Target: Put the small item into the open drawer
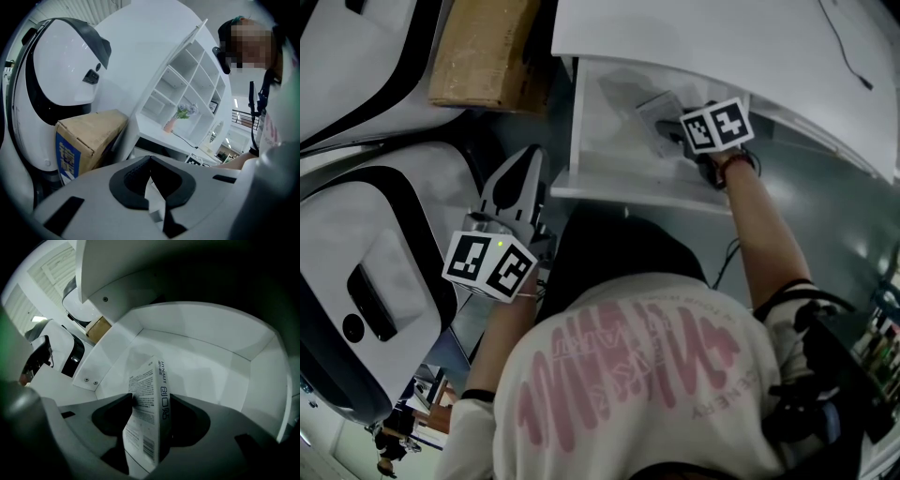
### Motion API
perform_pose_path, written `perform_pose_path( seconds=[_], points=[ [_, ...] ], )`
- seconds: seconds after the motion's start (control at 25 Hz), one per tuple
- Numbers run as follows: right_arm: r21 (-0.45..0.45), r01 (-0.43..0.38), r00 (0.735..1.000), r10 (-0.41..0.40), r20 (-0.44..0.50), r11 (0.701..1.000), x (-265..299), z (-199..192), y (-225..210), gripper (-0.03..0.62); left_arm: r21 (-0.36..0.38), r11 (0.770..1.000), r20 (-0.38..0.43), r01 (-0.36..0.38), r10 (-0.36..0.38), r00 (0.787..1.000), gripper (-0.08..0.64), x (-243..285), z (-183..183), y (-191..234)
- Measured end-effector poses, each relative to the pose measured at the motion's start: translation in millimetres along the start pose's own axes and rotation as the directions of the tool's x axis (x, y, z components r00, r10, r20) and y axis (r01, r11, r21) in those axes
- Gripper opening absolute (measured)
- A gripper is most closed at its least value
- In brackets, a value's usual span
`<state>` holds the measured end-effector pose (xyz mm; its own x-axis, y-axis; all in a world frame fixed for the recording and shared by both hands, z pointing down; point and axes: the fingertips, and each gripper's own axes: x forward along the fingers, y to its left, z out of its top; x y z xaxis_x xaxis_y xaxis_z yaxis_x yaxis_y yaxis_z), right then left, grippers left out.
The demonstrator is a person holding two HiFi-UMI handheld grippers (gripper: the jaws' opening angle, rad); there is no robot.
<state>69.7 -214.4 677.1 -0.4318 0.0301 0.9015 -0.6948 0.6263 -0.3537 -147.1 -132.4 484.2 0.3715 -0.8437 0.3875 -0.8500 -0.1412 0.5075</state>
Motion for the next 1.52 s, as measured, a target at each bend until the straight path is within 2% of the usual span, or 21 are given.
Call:
perform_pose_path(
  seconds=[0.52,1.12,1.36,1.52],
  points=[
    [0.064,-0.038,0.999,0.038,0.003,0.997,8.8,-6.3,7.5,0.270,-0.009,1.000,0.001,-0.002,0.002,1.000,0.029,-3.9,-6.5,3.4],
    [0.034,-0.003,1.000,0.003,-0.012,0.999,11.5,-8.3,11.3,0.288,-0.036,0.999,0.001,-0.021,0.021,1.000,0.029,-13.9,-9.6,7.6],
    [-0.019,0.041,0.998,-0.042,-0.044,0.999,13.8,-11.9,12.0,0.285,-0.050,0.999,-0.010,-0.016,0.015,1.000,0.029,-12.5,-6.8,6.8],
    [-0.017,0.050,0.997,-0.051,-0.051,0.999,13.7,-10.4,11.5,0.285,-0.057,0.998,-0.020,-0.003,0.002,1.000,0.029,-5.2,-4.5,4.6]
  ],
)
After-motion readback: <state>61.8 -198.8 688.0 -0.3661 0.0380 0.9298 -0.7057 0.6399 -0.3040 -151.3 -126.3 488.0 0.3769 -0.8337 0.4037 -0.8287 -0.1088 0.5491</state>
